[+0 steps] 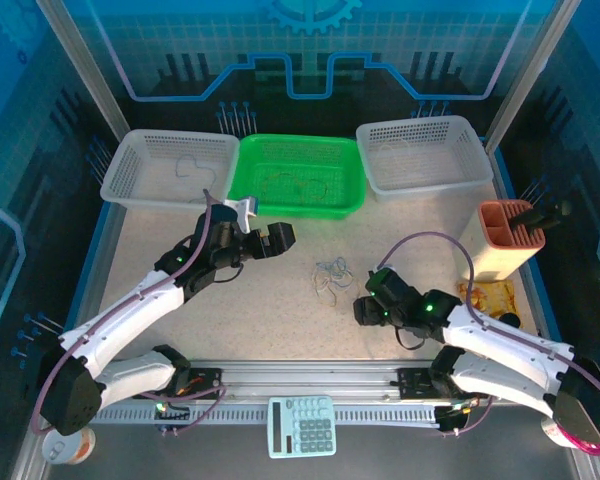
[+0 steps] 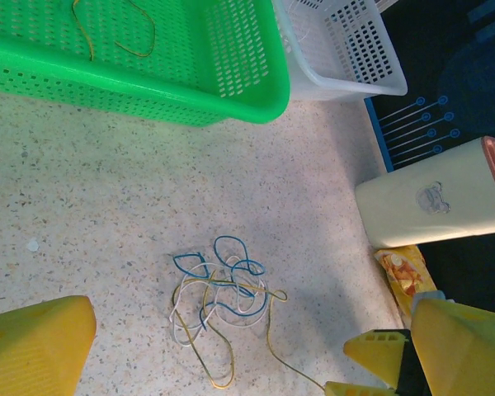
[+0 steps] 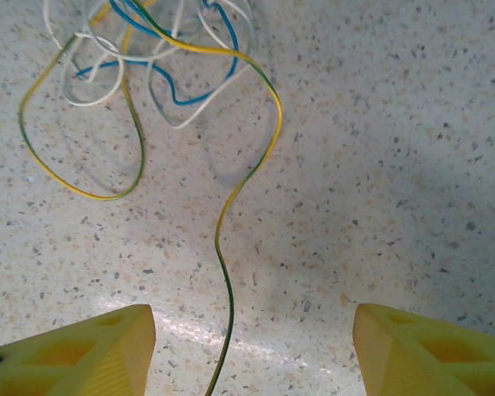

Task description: Untangle the cables

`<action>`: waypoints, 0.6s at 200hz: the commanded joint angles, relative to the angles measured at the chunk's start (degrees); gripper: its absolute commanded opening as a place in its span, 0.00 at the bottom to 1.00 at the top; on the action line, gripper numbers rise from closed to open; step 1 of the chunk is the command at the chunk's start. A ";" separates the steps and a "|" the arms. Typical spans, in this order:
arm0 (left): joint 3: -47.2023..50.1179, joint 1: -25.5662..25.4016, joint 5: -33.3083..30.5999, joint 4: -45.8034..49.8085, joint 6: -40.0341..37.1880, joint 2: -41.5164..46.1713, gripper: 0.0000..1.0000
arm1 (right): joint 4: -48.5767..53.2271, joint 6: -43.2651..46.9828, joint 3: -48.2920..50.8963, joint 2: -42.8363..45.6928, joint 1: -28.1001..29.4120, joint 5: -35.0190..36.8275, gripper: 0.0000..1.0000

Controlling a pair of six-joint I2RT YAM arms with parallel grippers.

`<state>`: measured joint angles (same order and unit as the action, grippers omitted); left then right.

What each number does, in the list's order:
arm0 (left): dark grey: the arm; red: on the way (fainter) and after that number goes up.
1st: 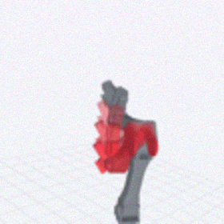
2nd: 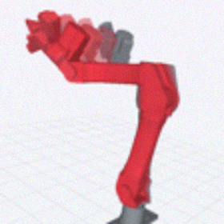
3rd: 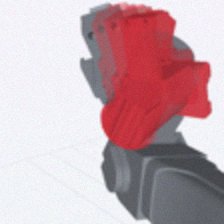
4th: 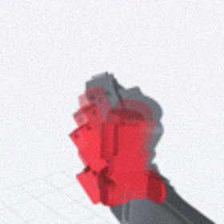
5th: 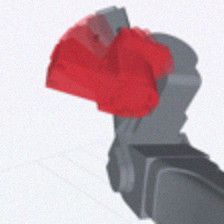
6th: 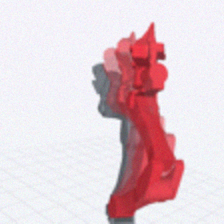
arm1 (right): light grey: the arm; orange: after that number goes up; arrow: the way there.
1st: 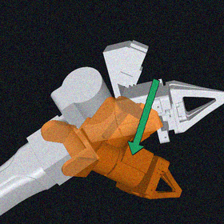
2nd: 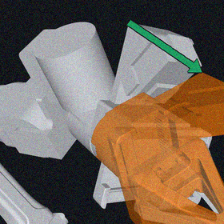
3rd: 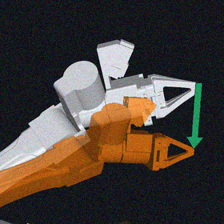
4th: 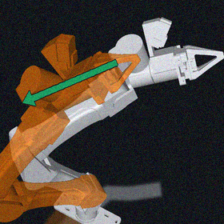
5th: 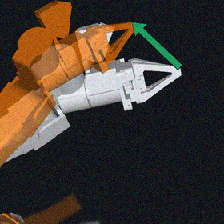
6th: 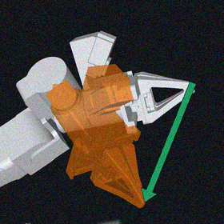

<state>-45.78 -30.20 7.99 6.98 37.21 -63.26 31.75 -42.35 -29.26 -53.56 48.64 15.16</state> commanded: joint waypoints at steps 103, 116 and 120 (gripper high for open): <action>-0.06 -0.47 0.80 -1.34 -0.43 -0.21 0.99 | -7.28 -1.19 0.12 -10.45 2.04 0.44 0.00; -0.14 -0.43 0.80 -1.28 -0.56 -0.21 0.99 | -6.62 -0.93 -0.46 -9.81 1.98 0.91 0.00; -0.18 -0.48 0.79 -1.23 -0.56 -0.23 0.99 | -6.37 -0.73 -0.72 -9.39 1.93 1.11 0.00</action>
<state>-45.78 -30.24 7.97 6.96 37.21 -63.61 24.80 -43.55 -29.19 -63.68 49.98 14.70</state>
